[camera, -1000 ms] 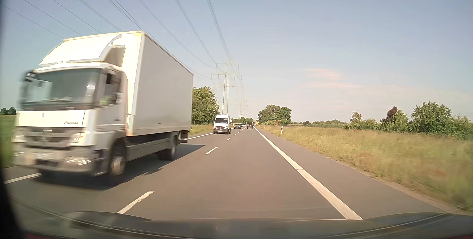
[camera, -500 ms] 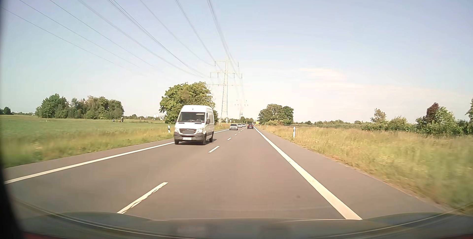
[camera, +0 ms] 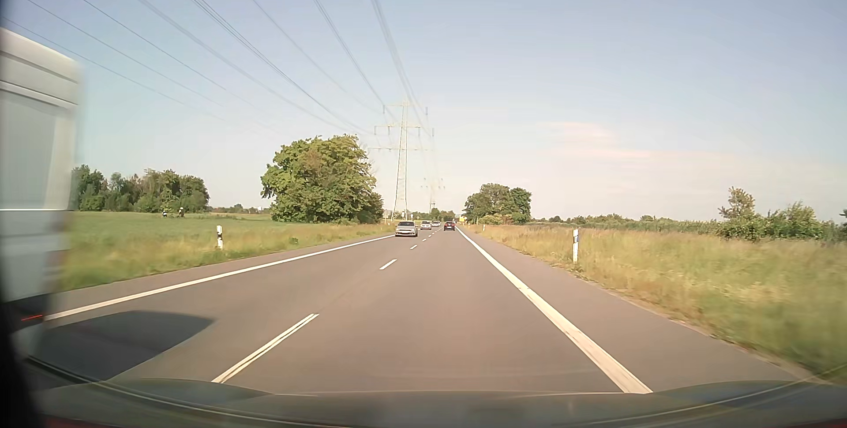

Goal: Follow the waypoints while adhering to traffic rules and regulations

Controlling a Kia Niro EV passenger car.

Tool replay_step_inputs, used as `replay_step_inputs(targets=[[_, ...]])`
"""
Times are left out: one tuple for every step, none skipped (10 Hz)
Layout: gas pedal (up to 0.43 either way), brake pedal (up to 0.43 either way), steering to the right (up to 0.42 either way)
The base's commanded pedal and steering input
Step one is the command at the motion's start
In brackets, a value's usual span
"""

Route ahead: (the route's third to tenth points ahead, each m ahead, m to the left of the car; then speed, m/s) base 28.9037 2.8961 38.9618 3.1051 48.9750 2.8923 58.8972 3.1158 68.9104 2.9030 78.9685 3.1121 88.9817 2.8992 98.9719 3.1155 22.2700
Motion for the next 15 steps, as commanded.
replay_step_inputs(targets=[[0.098, 0.030, 0.001], [0.098, 0.030, 0.001], [0.098, 0.030, 0.002], [0.098, 0.030, 0.001], [0.098, 0.024, 0.001], [0.098, 0.030, 0.002], [0.098, 0.030, 0.001], [0.098, 0.030, 0.002], [0.098, 0.030, 0.002], [0.098, 0.030, 0.001], [0.098, 0.030, 0.002], [0.098, 0.030, 0.001], [0.098, 0.030, 0.001], [0.098, 0.030, 0.001], [0.098, 0.030, 0.000]])
